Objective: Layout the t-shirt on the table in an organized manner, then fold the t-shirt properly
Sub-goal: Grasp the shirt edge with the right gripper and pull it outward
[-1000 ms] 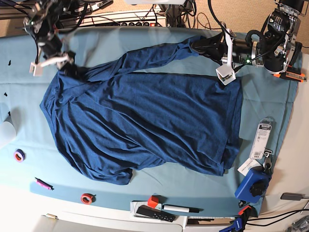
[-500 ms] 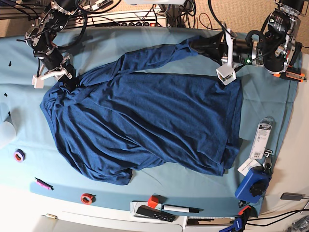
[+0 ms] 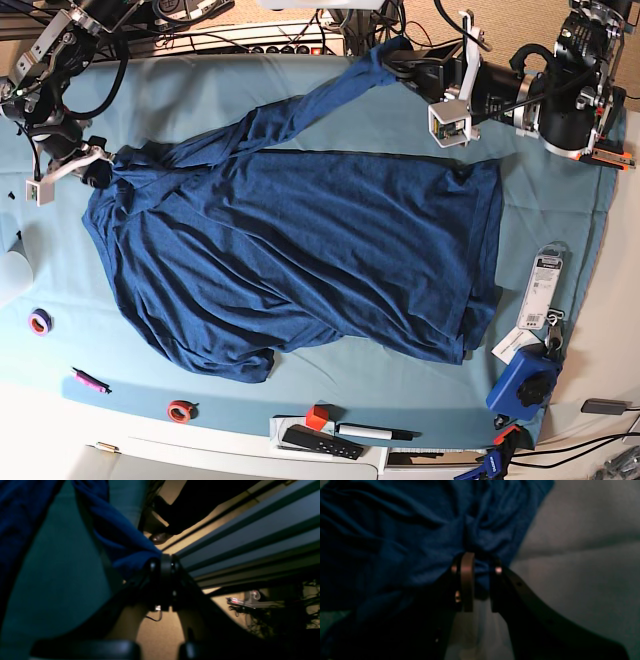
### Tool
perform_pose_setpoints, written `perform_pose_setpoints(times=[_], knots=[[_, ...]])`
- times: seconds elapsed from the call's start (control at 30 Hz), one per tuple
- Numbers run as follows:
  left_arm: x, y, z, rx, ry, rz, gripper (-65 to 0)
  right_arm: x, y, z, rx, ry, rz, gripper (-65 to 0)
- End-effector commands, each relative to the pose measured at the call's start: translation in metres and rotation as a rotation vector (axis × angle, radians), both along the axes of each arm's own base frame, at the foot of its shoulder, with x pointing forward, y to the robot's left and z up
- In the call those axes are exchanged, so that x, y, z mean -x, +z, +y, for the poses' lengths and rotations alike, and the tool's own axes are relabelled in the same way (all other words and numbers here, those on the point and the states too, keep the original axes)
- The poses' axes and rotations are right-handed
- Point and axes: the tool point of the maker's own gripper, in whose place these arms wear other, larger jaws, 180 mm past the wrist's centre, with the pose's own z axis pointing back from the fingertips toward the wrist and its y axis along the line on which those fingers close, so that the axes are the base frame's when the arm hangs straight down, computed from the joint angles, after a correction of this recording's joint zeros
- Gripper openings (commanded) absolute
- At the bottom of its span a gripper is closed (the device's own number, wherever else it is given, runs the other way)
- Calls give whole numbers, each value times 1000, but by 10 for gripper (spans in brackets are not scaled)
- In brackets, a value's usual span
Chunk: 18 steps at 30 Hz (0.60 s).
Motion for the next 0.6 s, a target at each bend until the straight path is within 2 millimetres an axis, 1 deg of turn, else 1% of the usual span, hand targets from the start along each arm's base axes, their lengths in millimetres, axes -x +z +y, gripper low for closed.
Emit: perform_pose_setpoints(times=[0.0, 0.13, 0.23, 0.27, 0.37, 0.4, 0.47, 0.57], knots=[[-3, 10, -1, 30, -6, -25, -650, -11, 21, -10, 40, 9, -63, -541], [-10, 14, -2, 37, -3, -49, -650, -11, 28, -20, 79, 15, -60, -541], [-14, 18, -3, 51, 3, -62, -650, -1, 18, -17, 63, 33, 12, -538], [-15, 20, -5, 63, 9, -64, -650, 4, 13, -12, 44, 45, 31, -520], [-16, 23, -6, 82, 19, -65, -650, 17, 1, 20, -37, 149, 20, -361], [-17, 23, -6, 85, 20, -66, -650, 22, -4, 32, -69, 183, 15, -338], [-18, 27, -8, 107, 32, -68, -650, 29, -10, 55, -123, 254, 2, -337], [-20, 29, -9, 120, 38, -70, -650, 32, -16, 79, -194, 283, -6, -337]])
